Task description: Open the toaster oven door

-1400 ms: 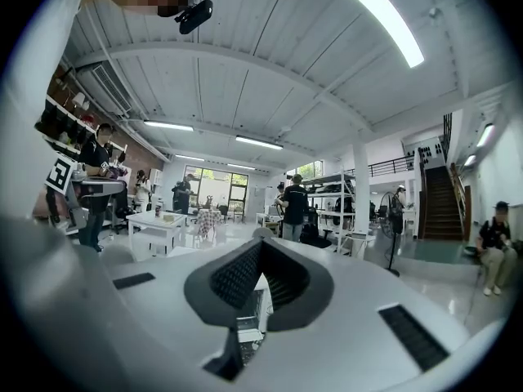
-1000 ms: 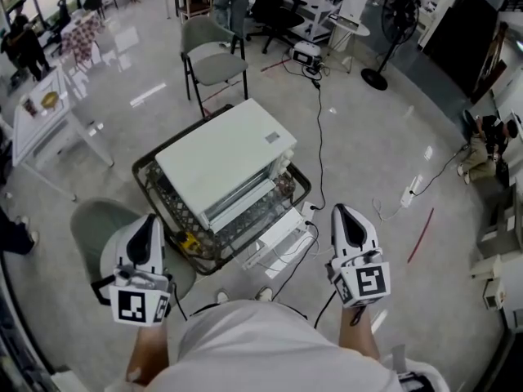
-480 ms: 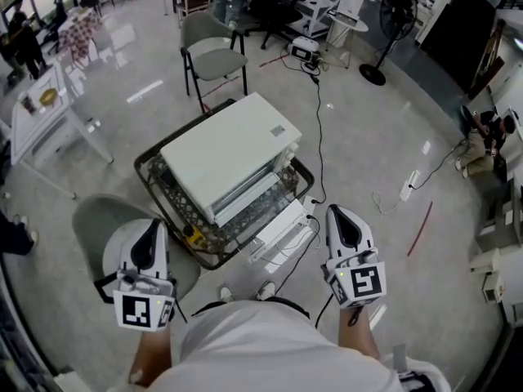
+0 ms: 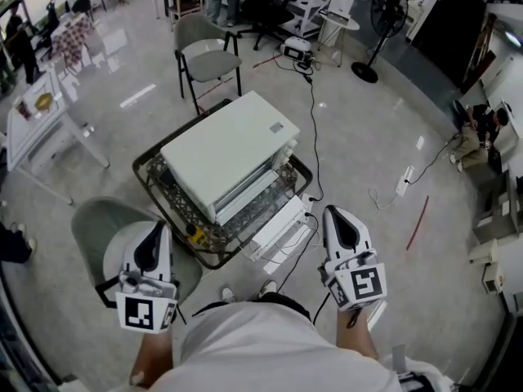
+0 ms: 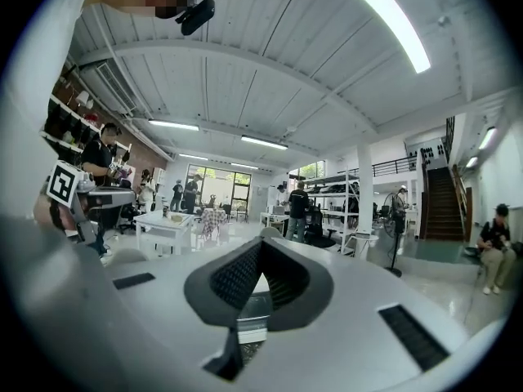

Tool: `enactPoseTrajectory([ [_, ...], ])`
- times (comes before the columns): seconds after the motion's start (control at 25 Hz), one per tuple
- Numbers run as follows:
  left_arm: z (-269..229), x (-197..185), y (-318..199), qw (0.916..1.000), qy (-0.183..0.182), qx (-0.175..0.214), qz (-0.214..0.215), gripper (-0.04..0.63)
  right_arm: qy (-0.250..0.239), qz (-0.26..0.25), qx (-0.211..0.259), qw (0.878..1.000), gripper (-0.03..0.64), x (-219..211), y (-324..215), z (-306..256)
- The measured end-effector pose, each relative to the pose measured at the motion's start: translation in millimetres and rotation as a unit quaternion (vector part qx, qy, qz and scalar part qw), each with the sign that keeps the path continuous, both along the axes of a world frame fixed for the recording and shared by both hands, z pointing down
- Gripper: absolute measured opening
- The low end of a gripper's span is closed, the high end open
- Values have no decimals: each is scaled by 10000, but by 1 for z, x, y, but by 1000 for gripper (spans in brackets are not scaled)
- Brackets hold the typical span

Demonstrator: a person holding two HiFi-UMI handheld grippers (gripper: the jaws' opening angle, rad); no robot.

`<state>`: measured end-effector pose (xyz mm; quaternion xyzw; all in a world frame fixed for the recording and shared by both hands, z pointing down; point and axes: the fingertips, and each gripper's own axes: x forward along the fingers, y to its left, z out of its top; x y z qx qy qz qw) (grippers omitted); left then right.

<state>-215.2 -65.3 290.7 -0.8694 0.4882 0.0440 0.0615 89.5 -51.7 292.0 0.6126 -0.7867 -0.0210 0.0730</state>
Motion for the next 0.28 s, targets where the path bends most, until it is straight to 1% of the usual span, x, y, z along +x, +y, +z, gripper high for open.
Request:
enactPoseTrajectory([
  [0.28,9,-4,14,9999,-16,-14,136,18,-4,-87,45,10000,21,-19,9,0],
])
